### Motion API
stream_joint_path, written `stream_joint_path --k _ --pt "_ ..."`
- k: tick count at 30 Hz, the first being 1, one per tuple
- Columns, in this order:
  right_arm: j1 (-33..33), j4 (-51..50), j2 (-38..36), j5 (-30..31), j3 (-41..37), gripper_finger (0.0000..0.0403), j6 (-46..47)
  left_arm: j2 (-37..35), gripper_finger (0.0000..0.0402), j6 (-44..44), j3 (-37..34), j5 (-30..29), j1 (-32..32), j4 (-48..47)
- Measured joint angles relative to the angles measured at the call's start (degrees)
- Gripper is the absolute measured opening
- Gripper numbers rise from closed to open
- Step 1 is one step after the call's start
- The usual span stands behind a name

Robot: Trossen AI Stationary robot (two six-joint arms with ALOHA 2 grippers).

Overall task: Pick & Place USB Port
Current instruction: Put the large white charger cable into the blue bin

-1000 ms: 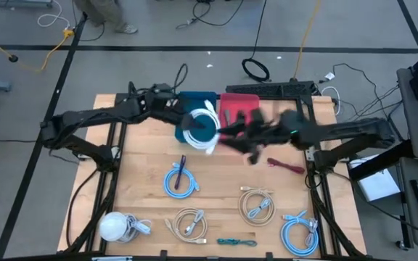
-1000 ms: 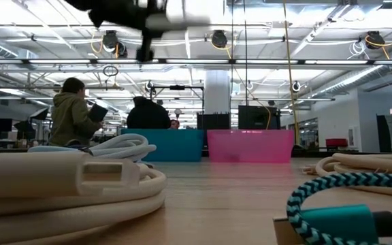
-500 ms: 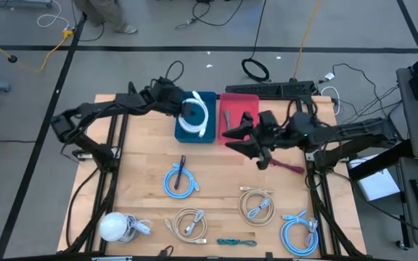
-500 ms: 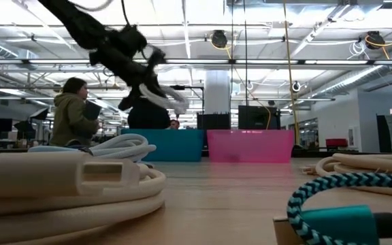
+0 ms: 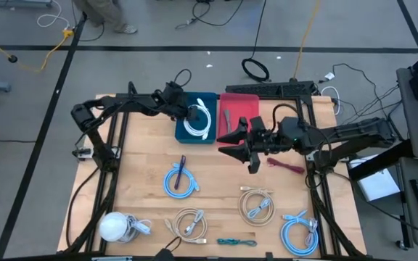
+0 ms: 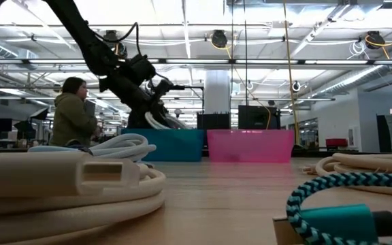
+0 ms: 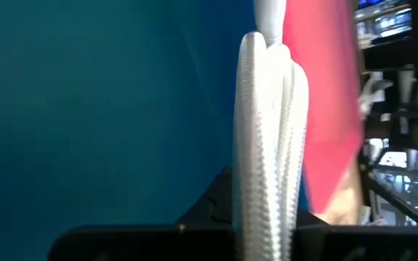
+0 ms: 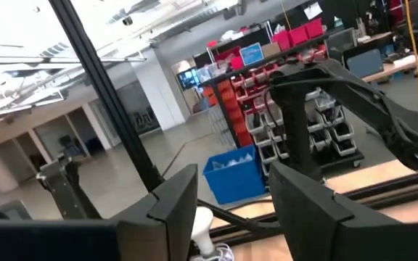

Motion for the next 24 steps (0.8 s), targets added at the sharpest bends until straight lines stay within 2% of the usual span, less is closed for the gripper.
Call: stream_joint_path --k 10,18,24 --pt "0.32 -0.57 0.01 0.20 0.02 0.0164 0.14 0.83 0.0007 0.60 0.01 -1.76 0.00 2.41" --pt "0.31 -0.62 0.01 0.20 0.02 0.0162 0.15 0.79 0.0060 1.60 2.80 -2.57 -0.58 2.39" --pt "0.29 -0.65 0.01 0.20 0.02 0.0160 0.16 0.79 0.0101 4.30 7.08 -4.70 -1.34 -3.54"
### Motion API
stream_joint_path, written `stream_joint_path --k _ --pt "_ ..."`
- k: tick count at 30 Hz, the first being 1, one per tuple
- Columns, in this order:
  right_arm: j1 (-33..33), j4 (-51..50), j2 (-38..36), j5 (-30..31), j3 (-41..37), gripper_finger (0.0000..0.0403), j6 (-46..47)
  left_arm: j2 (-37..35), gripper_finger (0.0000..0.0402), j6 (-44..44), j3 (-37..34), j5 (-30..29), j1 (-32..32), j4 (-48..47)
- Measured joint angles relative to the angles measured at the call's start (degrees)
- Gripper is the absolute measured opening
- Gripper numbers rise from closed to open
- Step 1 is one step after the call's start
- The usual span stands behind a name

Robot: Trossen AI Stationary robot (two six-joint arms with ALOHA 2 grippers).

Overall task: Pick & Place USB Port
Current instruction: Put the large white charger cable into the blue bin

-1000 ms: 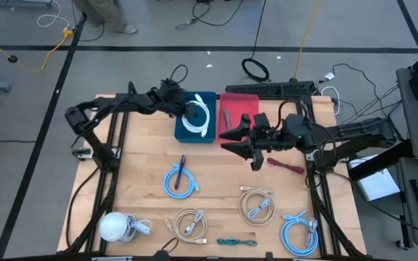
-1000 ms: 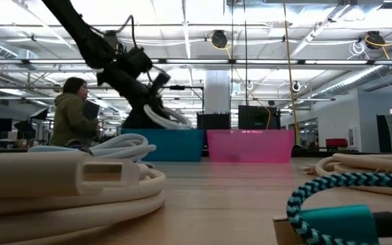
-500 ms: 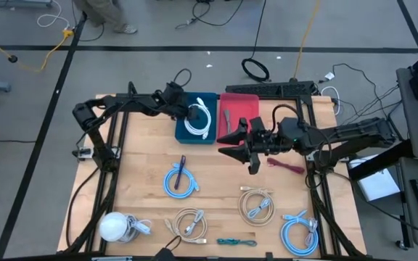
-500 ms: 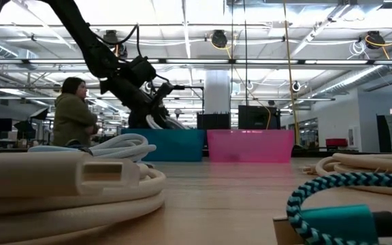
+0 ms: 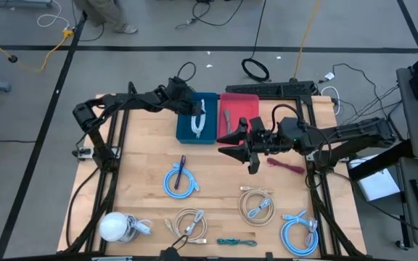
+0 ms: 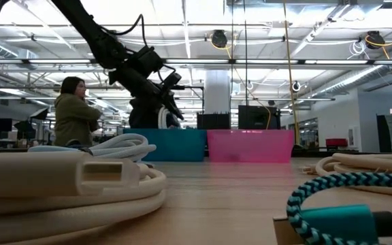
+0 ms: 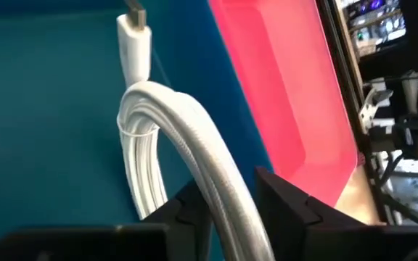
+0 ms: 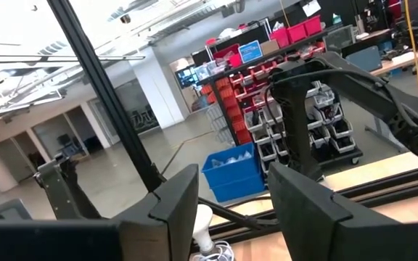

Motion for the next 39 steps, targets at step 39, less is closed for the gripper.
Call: stream_joint_path --k 39 --pt "-0.04 -0.23 0.02 0.00 0.04 0.0157 -0.65 0.31 0.0124 -1.58 4.01 -3.90 -1.48 -6.61"
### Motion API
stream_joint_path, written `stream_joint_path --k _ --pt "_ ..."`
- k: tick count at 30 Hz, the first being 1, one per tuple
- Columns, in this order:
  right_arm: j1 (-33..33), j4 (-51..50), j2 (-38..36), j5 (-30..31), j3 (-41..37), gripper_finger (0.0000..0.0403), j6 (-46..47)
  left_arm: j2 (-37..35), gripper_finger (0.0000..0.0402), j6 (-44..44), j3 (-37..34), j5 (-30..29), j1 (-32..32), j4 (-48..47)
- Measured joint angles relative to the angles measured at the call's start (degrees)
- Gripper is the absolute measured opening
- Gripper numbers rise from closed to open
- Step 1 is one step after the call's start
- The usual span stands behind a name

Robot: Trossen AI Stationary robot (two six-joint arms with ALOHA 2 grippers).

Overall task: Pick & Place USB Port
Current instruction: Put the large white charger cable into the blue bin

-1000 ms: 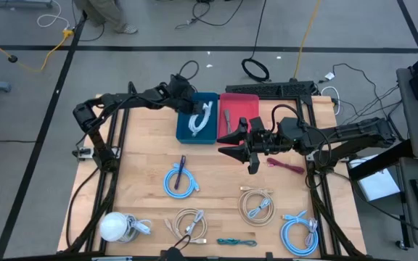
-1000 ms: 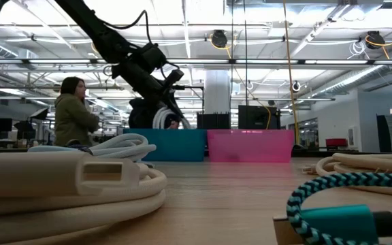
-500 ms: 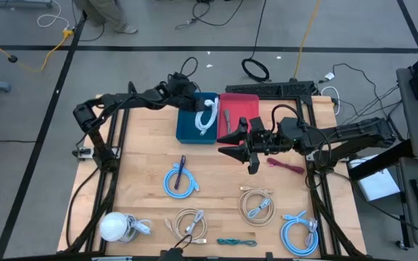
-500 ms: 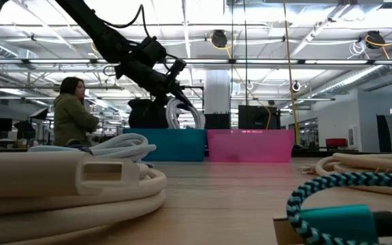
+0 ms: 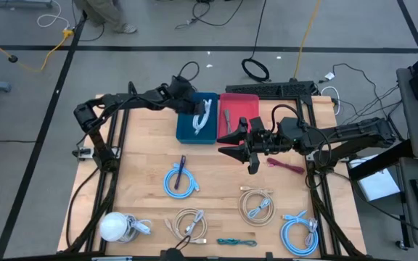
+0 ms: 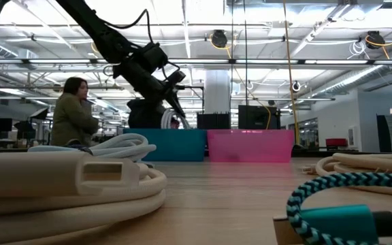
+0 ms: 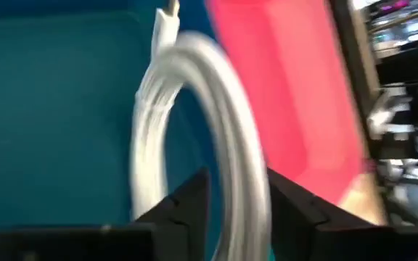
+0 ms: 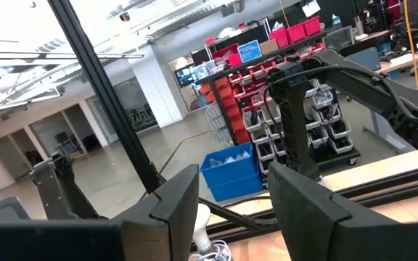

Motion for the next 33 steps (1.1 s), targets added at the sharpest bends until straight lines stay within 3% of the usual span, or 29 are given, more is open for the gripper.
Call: stream_joint_path --k 7,13,16,20,33 --pt "0.00 0.01 0.00 0.00 0.00 0.0157 0.39 0.00 0.0153 6.77 0.00 -5.75 0.06 -10.46" --pt "0.00 0.01 0.00 0.00 0.00 0.0157 0.28 -0.14 0.0147 8.72 0.00 -5.01 -0.27 -11.72" --pt "0.00 0.01 0.00 0.00 0.00 0.0157 0.26 -0.24 0.0123 7.20 0.00 -3.95 -0.72 -11.47" --pt "0.00 0.01 0.00 0.00 0.00 0.0157 0.23 -0.24 0.0029 7.42 0.00 -0.10 -1.18 -10.18" --pt "0.00 0.03 0.00 0.16 0.00 0.0157 0.21 -0.26 0.0033 -2.70 -0.02 8.43 -3.24 1.11"
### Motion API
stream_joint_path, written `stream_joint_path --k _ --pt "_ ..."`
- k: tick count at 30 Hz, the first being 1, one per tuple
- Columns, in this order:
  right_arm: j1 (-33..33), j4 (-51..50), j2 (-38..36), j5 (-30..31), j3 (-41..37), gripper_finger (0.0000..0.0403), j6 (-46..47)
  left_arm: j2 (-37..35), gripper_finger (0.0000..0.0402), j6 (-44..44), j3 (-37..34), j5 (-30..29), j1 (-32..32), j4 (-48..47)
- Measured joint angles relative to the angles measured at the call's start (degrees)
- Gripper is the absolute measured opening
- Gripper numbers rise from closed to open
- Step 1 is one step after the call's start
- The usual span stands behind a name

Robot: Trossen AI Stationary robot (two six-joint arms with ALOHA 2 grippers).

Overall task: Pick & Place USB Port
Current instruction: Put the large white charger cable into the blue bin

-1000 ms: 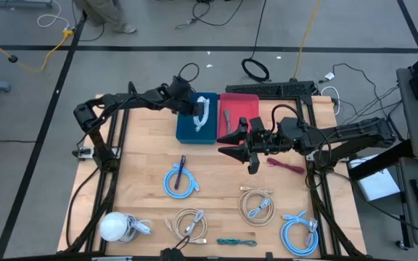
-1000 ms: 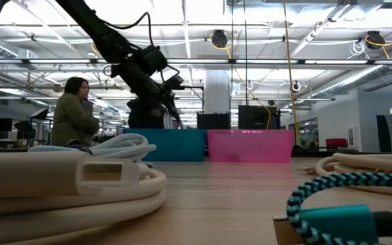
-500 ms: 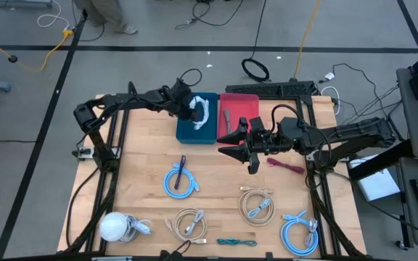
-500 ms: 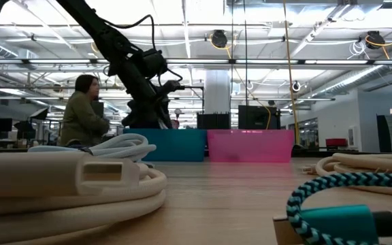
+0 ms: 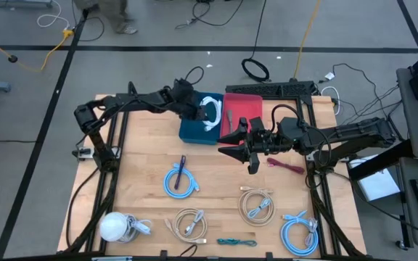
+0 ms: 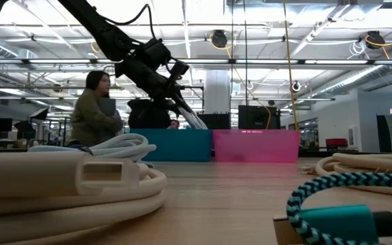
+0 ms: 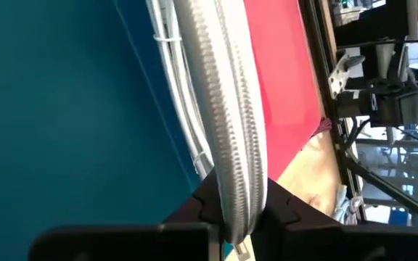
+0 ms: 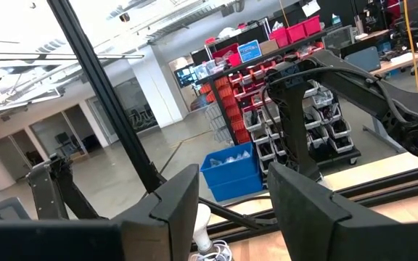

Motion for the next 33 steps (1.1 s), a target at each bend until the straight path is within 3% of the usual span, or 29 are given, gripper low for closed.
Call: stream_joint_path --k 8,22,29,33 --pt "0.00 0.33 0.02 0.06 0.00 0.0157 0.00 -0.02 0.0103 0.64 0.02 -0.74 -0.05 -4.18" --pt "0.00 0.39 0.02 0.08 0.00 0.0157 -0.30 -0.02 0.0112 9.26 0.54 -4.97 -0.47 -19.41" --pt "0.00 0.39 0.02 0.08 0.00 0.0157 -1.31 -0.02 0.0113 22.59 10.04 -19.39 -2.72 -36.73" --pt "0.00 0.39 0.02 0.82 0.00 0.0157 -1.51 -0.02 0.0113 24.09 14.28 -22.09 -2.90 -39.67"
